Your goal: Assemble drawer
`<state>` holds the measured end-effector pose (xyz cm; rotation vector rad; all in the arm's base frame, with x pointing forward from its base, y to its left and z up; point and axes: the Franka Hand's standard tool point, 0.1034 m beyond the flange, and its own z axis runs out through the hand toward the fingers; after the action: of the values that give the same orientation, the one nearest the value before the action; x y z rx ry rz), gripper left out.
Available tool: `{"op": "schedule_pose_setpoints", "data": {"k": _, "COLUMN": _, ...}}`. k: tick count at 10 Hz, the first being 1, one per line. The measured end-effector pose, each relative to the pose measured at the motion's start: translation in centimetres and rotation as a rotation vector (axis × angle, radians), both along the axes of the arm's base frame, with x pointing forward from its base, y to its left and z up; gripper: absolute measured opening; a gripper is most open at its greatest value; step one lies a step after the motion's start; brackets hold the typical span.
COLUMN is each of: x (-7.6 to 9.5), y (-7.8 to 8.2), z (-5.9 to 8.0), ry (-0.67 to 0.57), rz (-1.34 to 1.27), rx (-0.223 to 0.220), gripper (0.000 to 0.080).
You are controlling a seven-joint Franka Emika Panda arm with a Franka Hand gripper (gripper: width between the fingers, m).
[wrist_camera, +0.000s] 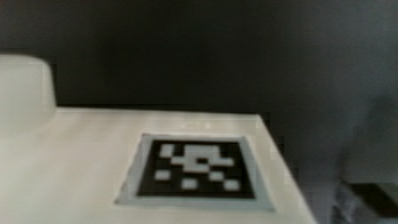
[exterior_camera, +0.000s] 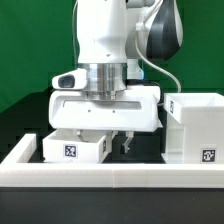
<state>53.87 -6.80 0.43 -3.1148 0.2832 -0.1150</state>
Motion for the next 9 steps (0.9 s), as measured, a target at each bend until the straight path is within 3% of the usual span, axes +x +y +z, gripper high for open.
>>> {"op": "schedule_pose_setpoints", "data": {"k": 1, "x": -0.01, "y": 0.0, "z": 0.0, "ry": 0.0, "rz": 0.0, "rx": 0.0, "gripper": 0.0522}}
{"op": "schedule_pose_setpoints", "data": {"k": 4, "x": -0.01, "y": 0.0, "z": -0.01, "ry": 0.0, "rz": 0.0, "rx": 0.0, "gripper": 0.0077}}
{"op": "schedule_pose_setpoints", "data": {"k": 9, "x": -0.01, "y": 0.0, "z": -0.01, "ry": 0.001, "rz": 0.001, "rx": 0.0, "gripper": 0.004}}
